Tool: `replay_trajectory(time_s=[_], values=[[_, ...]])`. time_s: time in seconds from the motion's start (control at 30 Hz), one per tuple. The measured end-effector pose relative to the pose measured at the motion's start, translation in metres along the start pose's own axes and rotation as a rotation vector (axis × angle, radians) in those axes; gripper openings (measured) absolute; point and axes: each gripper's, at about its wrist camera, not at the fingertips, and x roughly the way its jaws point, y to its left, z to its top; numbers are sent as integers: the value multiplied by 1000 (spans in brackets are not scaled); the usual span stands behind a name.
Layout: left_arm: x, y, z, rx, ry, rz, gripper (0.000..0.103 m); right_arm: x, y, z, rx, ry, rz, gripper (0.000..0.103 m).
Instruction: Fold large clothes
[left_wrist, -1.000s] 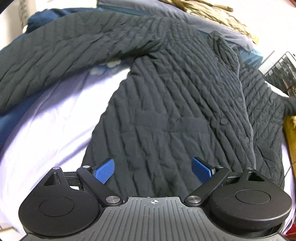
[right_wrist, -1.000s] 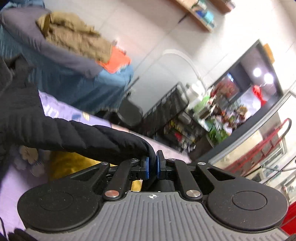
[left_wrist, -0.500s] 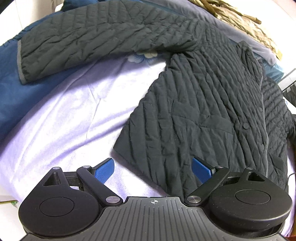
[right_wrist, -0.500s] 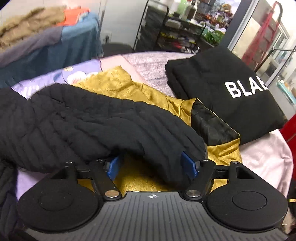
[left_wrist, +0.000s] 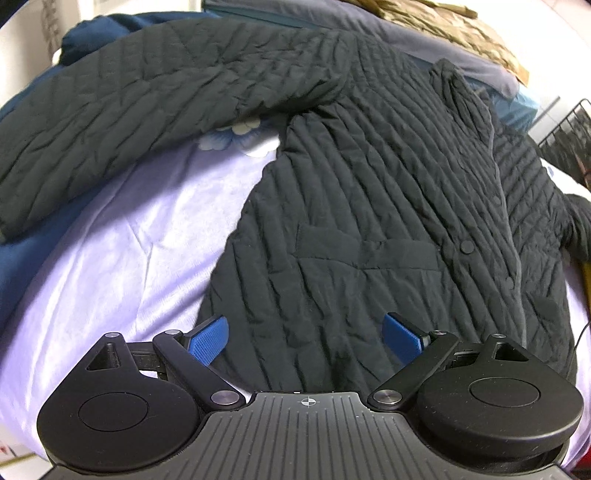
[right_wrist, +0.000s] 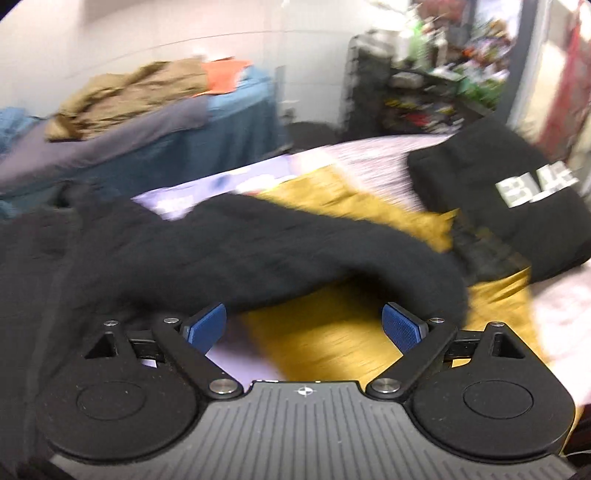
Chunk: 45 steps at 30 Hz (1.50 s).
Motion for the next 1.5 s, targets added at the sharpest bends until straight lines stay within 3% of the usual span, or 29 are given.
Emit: replay_trajectory(time_s=[0.17, 0.37, 0.5, 0.7, 0.77, 0.87, 1.0, 1.3, 1.4, 1.5], values=[[2, 23, 13, 24, -12, 12, 103, 3, 44, -30, -59, 97, 149, 93], [0, 62, 28, -63, -29, 11, 103, -12, 71, -53, -102, 124, 244, 91], [10, 69, 30, -64, -9, 1, 103, -41, 62, -53, -210, 36, 150, 91], [23, 66, 37, 25, 14, -42, 103, -96, 30, -52, -644, -104, -138, 89], [28, 69, 41, 29, 22, -56, 103, -119, 12, -51, -706, -125, -173, 88], [36, 76, 46, 8, 40, -70, 103, -144, -16, -47, -607, -84, -83, 90], [42, 79, 46, -3, 65, -118, 103, -128, -18, -58, -411, 12, 89, 90], [51, 76, 22, -55, 132, -219, 103, 13, 74, -122, -96, 308, 355, 79], [56, 78, 13, -110, 137, -274, 103, 48, 86, -140, 60, 414, 413, 77], [57, 74, 10, -138, 106, -255, 103, 75, 89, -157, 218, 497, 481, 76]])
